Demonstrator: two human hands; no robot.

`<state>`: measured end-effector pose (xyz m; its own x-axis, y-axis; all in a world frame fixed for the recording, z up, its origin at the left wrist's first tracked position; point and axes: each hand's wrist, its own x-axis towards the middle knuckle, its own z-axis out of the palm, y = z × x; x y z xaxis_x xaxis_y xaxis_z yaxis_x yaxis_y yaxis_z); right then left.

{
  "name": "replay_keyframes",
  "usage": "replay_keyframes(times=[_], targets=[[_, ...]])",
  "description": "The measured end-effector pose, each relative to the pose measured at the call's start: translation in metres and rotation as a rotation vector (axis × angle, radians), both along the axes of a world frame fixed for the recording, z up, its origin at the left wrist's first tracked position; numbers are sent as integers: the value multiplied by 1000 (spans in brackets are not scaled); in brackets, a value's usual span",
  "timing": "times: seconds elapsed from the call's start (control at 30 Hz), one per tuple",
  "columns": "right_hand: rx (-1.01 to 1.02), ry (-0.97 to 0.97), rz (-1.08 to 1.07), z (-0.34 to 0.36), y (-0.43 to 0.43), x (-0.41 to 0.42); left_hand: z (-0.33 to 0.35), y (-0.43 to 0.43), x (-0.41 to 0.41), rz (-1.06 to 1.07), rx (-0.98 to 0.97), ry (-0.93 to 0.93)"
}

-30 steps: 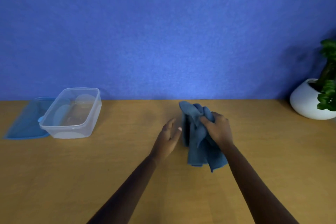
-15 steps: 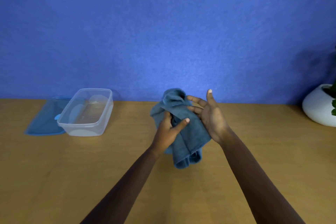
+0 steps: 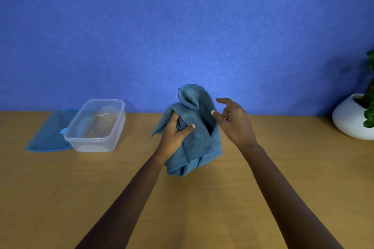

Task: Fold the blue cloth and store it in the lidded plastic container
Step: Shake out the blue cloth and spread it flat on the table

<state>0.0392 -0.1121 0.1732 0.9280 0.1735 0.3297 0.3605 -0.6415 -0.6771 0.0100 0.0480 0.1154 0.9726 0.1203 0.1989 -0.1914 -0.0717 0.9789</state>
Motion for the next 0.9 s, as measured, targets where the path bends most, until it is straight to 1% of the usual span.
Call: replay_keyframes(times=[0.1,0.2,0.33,0.4,0.47,0.6,0.7,0.9], targets=[[-149,-64,-116,10,-3,-1,5,7,2,-28,35,-6],[-185,-52,-133,21,-6,-1,7,13,0,-37,55,0],[-27,-14,87,31,0,-3,8,18,-2,-61,113,7],[-1,-2,182,33,9,-3,9,18,-3,-96,127,21],[6,9,229,32,17,1,12,18,-4,-139,130,28],[88,-54,225,35,26,7,13,21,-3,-175,123,70],[149,-60,166,40,26,11,12,26,-4,-167,22,127],[295,-84,117,51,20,13,15,33,-10,10,-132,215]])
